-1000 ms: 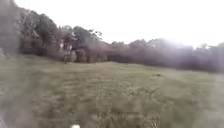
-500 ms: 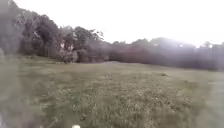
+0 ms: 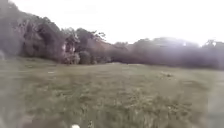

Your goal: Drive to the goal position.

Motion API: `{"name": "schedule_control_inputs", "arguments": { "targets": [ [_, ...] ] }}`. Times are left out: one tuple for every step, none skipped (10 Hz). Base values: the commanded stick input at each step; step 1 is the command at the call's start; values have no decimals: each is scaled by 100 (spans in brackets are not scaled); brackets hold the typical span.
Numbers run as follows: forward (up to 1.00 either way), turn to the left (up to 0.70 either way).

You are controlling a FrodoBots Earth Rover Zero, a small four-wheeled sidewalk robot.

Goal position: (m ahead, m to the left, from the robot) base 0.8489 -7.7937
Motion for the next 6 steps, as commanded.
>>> {"name": "schedule_control_inputs", "arguments": {
  "targets": [
    [70, 0],
    [70, 0],
    [70, 0],
    [70, 0],
    [70, 0],
    [70, 0]
  ]
}}
